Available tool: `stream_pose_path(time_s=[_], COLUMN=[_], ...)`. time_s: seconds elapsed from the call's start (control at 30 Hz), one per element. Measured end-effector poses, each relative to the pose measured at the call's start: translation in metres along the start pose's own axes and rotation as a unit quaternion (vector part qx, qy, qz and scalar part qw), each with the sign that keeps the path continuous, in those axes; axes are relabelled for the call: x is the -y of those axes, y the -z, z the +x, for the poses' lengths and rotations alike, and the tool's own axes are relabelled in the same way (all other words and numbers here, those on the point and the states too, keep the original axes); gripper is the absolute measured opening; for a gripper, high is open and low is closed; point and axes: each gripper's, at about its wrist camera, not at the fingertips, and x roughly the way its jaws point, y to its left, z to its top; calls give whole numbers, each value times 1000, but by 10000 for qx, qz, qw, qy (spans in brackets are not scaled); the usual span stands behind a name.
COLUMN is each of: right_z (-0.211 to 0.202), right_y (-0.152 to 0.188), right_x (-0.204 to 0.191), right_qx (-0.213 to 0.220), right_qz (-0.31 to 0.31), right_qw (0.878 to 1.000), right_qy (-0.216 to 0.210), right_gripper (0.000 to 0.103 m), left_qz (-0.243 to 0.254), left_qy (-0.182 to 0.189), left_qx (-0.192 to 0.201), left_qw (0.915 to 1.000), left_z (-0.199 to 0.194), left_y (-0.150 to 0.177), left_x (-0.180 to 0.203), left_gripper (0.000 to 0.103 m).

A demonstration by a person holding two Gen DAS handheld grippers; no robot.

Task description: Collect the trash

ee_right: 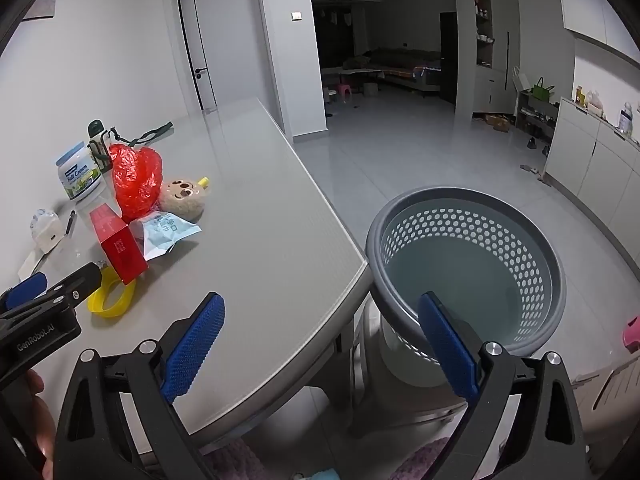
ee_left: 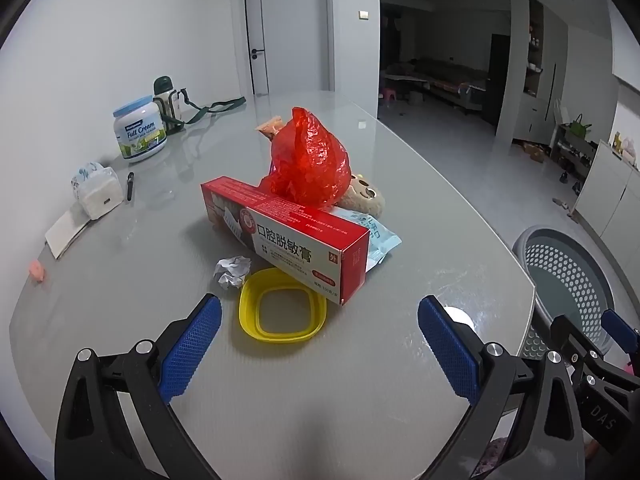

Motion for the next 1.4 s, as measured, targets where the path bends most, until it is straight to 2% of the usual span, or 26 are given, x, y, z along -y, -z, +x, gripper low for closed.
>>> stream_pose_path(time_s=[1.4], right_z=[-11], right_y=[0], right_x=[-8], right_qx=[67], right_qz=[-60], right_qw=[10000], right_qy=[-33], right_gripper=[93], left_qz=[-71], left_qy=[19], left_qx=[66], left_qw=[10000], left_z=[-9], left_y=[2], left_x=[-7], left_gripper=[97])
